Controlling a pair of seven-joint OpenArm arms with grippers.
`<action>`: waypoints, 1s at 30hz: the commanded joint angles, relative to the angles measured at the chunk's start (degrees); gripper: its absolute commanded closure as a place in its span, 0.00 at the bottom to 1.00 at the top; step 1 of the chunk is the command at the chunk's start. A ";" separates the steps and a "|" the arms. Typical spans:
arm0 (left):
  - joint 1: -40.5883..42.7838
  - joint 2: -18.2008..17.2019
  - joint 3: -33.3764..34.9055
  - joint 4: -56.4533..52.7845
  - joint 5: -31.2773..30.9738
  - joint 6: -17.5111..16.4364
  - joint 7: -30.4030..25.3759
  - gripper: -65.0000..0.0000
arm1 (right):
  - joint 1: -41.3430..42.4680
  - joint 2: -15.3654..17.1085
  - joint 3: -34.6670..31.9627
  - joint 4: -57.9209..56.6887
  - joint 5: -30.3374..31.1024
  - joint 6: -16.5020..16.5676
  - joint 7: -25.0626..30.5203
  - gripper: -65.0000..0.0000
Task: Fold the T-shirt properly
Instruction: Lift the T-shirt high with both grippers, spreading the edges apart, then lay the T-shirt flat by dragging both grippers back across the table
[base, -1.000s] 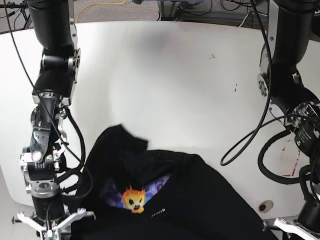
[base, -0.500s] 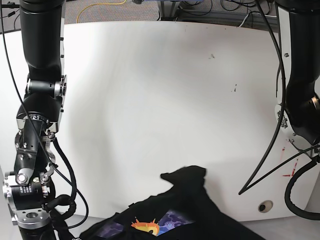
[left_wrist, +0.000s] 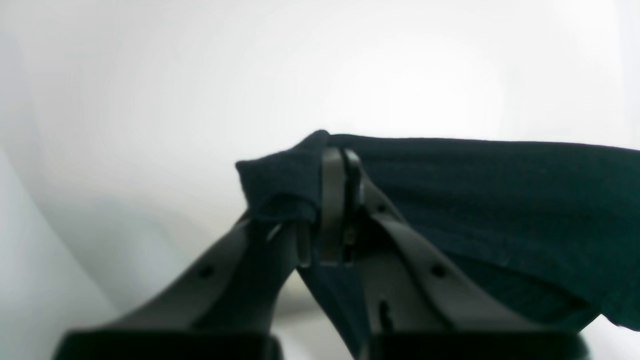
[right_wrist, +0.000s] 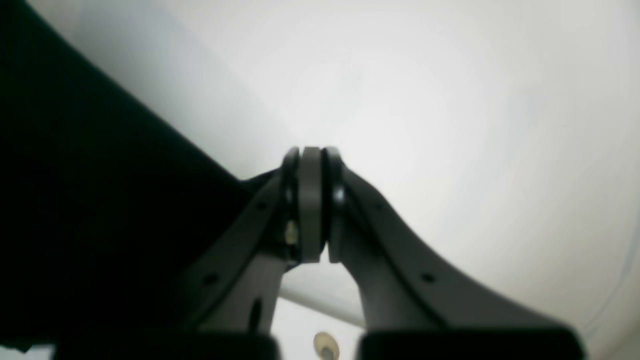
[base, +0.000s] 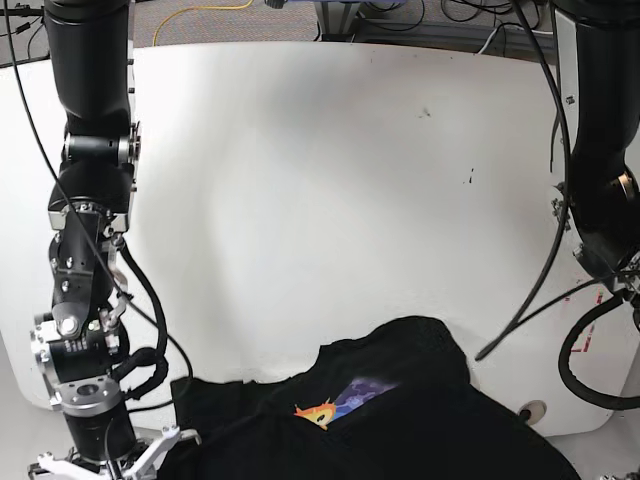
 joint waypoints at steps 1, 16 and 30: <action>0.37 -1.25 -1.55 1.67 -0.14 0.29 -1.83 1.00 | -0.91 0.60 0.47 3.01 -1.24 -0.83 1.15 1.00; 19.53 -2.21 -3.04 7.56 -0.14 -1.47 -2.00 1.00 | -23.42 -1.25 5.22 9.43 -1.07 -0.83 1.32 1.00; 43.01 -3.09 -9.11 10.28 -0.14 -5.07 -3.06 1.00 | -40.47 -10.39 8.82 10.49 -1.24 -0.83 1.15 1.00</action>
